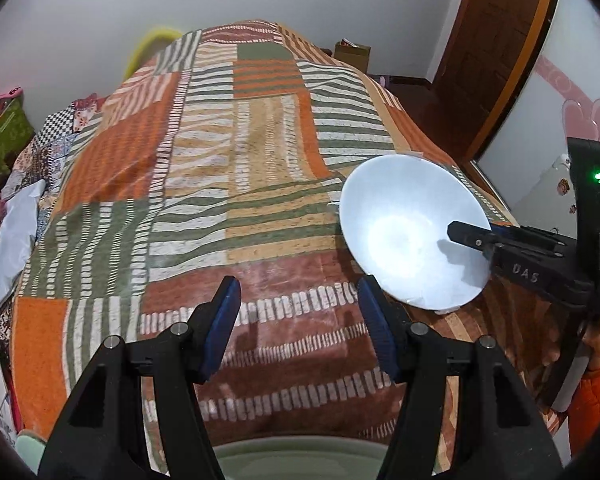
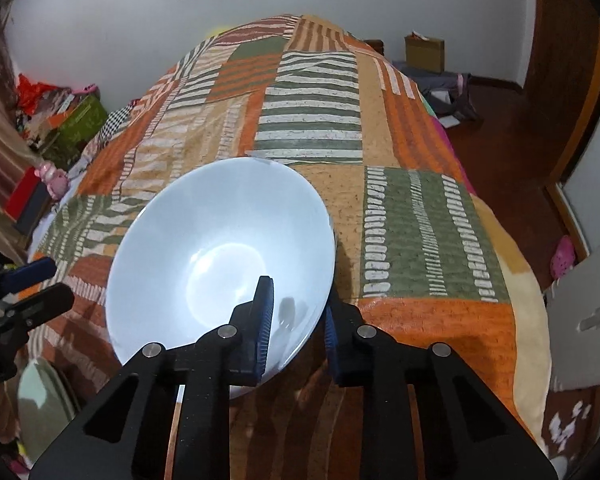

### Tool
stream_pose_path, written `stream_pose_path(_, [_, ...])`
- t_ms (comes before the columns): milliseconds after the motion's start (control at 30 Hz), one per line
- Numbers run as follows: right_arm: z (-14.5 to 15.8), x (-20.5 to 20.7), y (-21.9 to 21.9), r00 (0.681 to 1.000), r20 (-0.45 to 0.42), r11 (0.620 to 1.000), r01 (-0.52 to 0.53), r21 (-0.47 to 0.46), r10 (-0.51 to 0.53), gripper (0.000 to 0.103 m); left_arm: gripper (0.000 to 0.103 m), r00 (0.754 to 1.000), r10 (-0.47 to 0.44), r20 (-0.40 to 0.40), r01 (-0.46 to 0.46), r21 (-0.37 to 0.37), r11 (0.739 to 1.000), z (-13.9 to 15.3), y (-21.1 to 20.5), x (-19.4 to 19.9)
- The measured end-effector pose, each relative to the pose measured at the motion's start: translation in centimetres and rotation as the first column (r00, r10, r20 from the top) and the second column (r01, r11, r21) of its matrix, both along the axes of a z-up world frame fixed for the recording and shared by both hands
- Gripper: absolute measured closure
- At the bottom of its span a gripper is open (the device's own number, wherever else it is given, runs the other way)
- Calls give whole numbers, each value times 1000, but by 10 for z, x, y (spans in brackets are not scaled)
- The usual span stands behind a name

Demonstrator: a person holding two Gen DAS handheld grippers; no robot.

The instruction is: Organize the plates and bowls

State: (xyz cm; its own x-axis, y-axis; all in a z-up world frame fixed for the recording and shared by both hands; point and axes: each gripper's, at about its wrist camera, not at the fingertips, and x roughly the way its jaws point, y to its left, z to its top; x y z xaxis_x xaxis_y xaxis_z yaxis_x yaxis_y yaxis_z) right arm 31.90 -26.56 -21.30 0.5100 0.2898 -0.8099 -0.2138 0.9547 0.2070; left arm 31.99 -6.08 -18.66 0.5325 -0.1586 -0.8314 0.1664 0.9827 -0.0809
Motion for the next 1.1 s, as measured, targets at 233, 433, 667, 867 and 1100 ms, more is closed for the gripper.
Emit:
stream_pose_path(233, [3,-6,11,997,9,997,-77,-4,77,83,43,1000,-3,-17,3,8,1000,-12,-7,12])
stream_pose_path(433, [9,-10,20,993,18,993,-120,-3,120,83,46,998,7,-63,-6,15,1000,-28,-9,24])
stream_pose_path(667, [6,-7,26,992,15,992,-129,9,129,83,75,990,1,-140,-2,-6,1000,-49,-15,40])
stream_pose_path(867, [4,-6,26,992,8,992,-123,12,123,83,83,994,-14,-112,15,10,1000,-50,-23,40])
stream_pose_path(1100, [8,-13,28,994,-8,994,-112,22,112,83,83,995,-27,-101,25,-22,999,-37,-22,30])
